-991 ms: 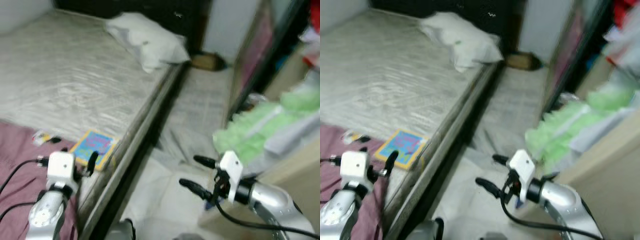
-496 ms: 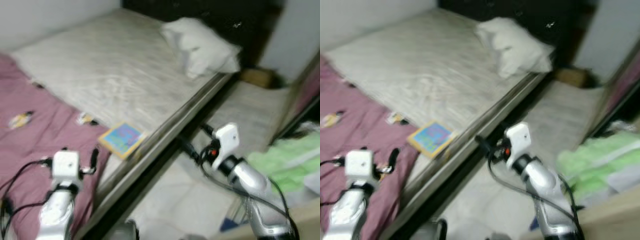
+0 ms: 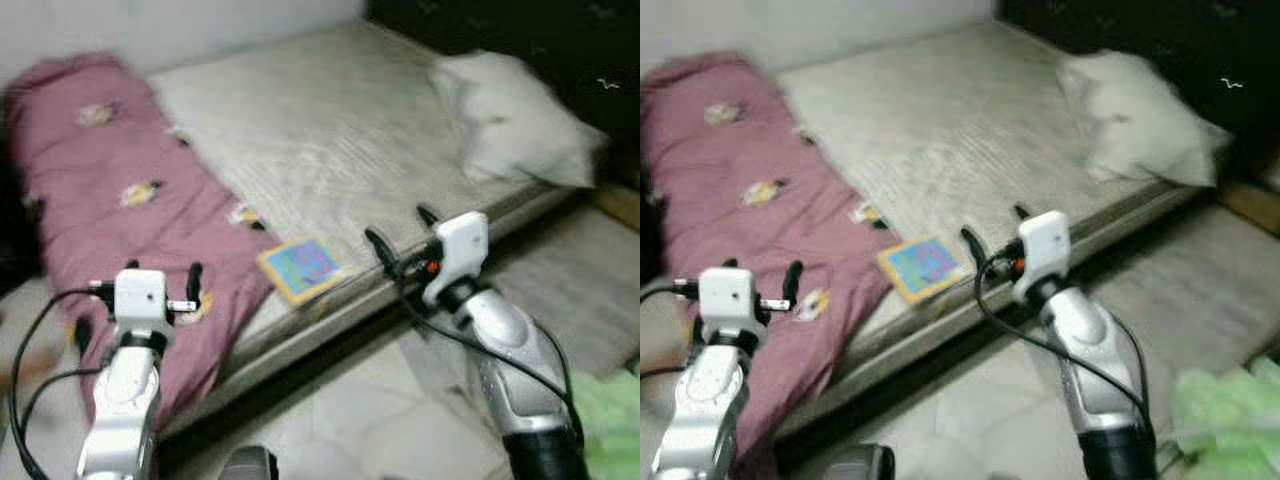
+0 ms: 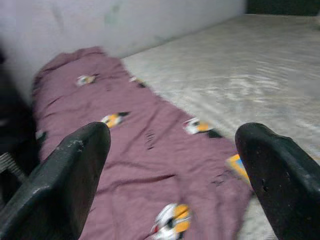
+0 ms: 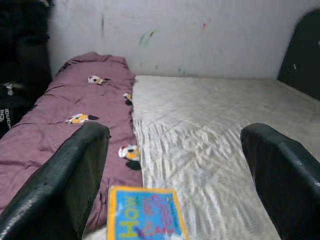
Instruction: Clean up the room
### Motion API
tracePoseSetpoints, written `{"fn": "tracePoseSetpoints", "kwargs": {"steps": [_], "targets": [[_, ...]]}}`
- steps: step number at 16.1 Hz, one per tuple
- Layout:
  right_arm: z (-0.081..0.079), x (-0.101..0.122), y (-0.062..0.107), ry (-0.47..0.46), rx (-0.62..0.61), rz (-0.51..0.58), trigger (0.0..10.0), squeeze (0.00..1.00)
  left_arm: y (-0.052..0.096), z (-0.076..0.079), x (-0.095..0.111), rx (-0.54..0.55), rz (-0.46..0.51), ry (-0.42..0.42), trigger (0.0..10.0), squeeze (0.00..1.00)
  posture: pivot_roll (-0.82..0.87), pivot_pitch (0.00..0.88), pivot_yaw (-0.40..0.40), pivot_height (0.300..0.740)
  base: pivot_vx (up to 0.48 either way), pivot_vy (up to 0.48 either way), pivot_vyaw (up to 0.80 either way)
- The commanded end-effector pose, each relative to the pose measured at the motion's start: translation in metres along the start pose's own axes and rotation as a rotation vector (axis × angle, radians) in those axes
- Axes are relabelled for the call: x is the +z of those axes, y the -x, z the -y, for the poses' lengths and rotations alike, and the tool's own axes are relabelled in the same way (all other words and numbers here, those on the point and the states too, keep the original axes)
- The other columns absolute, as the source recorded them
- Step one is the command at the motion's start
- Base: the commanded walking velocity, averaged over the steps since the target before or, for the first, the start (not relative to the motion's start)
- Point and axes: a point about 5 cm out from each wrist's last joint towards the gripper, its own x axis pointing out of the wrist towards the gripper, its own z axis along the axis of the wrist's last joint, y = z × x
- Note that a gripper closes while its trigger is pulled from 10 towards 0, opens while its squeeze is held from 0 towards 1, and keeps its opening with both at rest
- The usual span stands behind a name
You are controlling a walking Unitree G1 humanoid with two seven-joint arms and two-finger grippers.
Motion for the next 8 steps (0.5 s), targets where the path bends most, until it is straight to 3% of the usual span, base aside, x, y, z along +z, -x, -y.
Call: {"fn": "tracePoseSetpoints", "kwargs": {"steps": [1,5,8], "targets": [[-0.004,-0.009,0.000,0.005,-0.006,-0.025,10.0,0.00,0.000,-0.005,-0.002,0.003,-0.008,-0.017,10.0,0.00,0.00,0.057,-0.028,0.740,0.000,0.000,0.78],[0.007,-0.017,-0.001,-0.024,-0.099,-0.041,10.0,0.00,-0.004,-0.016,0.000,0.026,-0.004,0.012,10.0,0.00,0.02,0.045,-0.050,0.740,0.000,0.000,0.78],[0.011,-0.021,-0.002,0.004,-0.120,-0.041,10.0,0.00,-0.006,-0.011,-0.004,0.012,-0.008,0.040,10.0,0.00,0.01,0.024,-0.052,0.740,0.000,0.000,0.78]]}}
